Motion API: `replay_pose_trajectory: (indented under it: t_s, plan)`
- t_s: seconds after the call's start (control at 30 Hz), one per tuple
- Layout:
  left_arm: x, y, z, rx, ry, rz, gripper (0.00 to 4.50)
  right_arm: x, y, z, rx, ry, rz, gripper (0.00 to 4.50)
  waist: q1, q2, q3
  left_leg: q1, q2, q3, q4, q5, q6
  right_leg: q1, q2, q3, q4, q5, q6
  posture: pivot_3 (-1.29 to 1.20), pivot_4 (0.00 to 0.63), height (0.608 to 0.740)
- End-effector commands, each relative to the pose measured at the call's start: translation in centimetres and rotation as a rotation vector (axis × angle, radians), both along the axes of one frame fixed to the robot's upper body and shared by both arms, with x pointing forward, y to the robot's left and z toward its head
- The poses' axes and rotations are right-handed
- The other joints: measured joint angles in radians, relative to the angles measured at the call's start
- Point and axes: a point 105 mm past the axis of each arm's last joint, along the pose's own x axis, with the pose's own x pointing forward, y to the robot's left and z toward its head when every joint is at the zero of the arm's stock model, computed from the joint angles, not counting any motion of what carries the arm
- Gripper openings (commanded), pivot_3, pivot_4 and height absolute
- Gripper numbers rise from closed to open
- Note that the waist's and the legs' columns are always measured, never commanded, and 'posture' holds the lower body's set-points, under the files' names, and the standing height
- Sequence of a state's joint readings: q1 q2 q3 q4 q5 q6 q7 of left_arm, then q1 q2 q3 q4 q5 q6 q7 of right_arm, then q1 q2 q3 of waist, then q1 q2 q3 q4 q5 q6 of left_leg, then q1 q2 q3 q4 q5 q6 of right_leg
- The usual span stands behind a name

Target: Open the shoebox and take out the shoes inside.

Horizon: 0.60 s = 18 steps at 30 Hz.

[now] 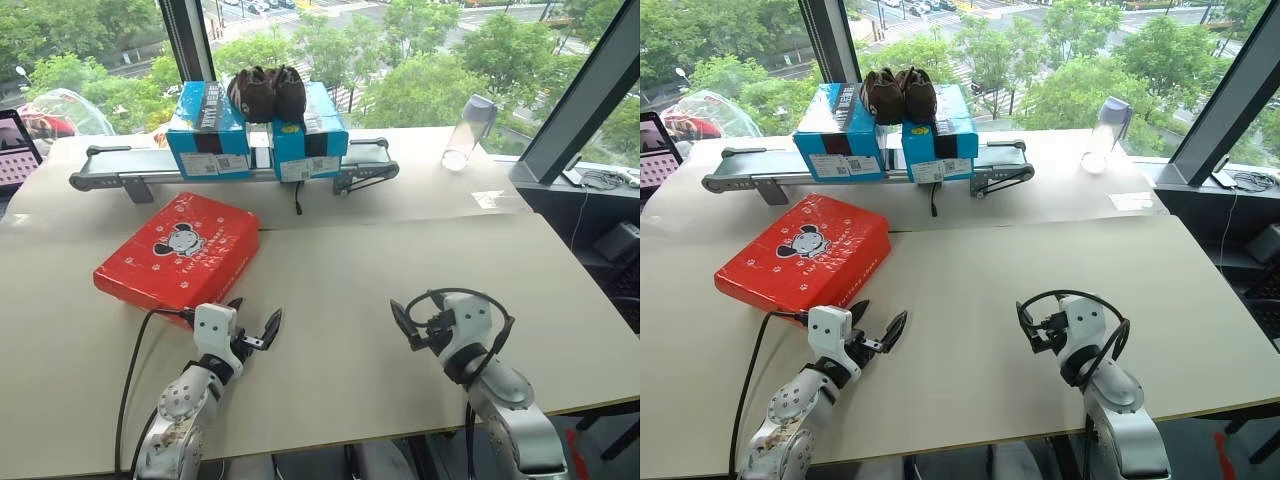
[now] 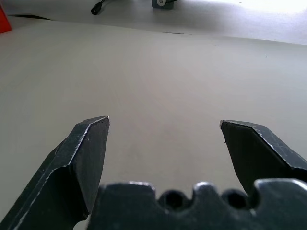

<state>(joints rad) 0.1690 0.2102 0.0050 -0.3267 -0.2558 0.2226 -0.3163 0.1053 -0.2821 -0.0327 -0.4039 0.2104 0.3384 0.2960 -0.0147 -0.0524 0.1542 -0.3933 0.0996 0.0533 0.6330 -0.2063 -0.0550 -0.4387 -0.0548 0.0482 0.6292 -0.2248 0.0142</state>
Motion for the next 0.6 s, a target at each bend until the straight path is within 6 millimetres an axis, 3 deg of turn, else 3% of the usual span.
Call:
replay_pose_trajectory:
  t_s: [0.03, 0.23, 0.33, 0.6]
  plan:
    - [-0.3, -1.1, 0.6, 0.012, -0.023, -0.116, 4.50, 0.0, -0.9, 1.5, -0.027, -0.054, -0.012, 4.40, 0.000, 0.000, 0.000, 0.000, 0.000, 0.000, 0.000, 0.000, 0.000, 0.000, 0.000, 0.000, 0.000, 0.000, 0.000, 0.00, 0.150, 0.740]
    - [-3.0, -4.0, 2.6, -0.044, -0.017, -0.495, 4.50, 0.6, -2.8, 1.9, -0.100, -0.015, 0.069, 4.40, -0.001, 0.000, 0.000, -0.001, 0.000, 0.000, 0.000, 0.000, 0.000, 0.000, 0.000, 0.000, 0.000, 0.000, 0.000, 0.00, 0.150, 0.740]
    - [-3.7, -4.6, 5.5, -0.111, -0.055, -0.611, 4.50, 1.4, -3.7, 2.8, -0.137, 0.021, 0.149, 4.40, -0.001, 0.000, 0.000, 0.000, 0.000, 0.000, 0.001, 0.000, 0.000, 0.000, 0.000, 0.000, 0.000, 0.000, 0.000, 0.00, 0.150, 0.740]
    - [-6.4, -5.3, 9.9, -0.068, -0.025, -0.824, 4.50, 1.3, -2.9, 3.1, -0.185, 0.148, 0.387, 4.40, -0.001, 0.000, 0.001, 0.000, 0.000, 0.000, 0.001, 0.000, 0.000, 0.001, 0.000, 0.001, 0.001, 0.000, 0.001, 0.00, 0.150, 0.740]
